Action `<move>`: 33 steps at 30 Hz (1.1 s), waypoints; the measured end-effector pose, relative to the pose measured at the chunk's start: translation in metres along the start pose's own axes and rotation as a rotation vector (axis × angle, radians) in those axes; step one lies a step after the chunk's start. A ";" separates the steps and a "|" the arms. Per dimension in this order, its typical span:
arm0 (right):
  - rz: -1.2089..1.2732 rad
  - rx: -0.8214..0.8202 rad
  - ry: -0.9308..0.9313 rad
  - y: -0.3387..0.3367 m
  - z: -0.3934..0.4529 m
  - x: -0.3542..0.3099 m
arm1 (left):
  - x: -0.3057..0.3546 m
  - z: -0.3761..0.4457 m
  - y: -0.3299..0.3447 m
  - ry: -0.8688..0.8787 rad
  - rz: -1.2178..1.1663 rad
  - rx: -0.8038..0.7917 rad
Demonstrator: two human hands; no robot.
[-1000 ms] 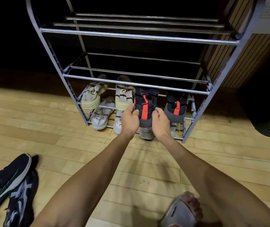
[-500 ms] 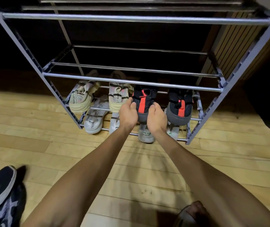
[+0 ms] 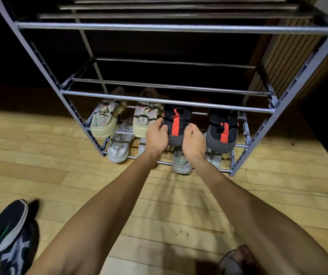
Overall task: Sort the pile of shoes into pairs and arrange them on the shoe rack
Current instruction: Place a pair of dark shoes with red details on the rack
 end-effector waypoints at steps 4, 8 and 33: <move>0.006 0.018 -0.023 -0.003 0.006 -0.002 | -0.001 0.006 0.003 -0.027 -0.004 -0.008; -0.062 0.022 -0.008 -0.002 0.008 0.002 | -0.002 0.005 0.006 0.015 0.045 -0.014; 0.073 -0.325 -0.230 -0.026 -0.149 -0.131 | 0.041 -0.157 -0.223 0.072 -0.292 0.257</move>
Point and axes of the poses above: each hand's wrist, its own z-axis towards the middle knuckle, its own y-axis out of the palm, x = y × z, the point moved 9 cm from there along z, towards the middle knuckle, and after that the axes turned 3 degrees about x, right-handed, at the moved point
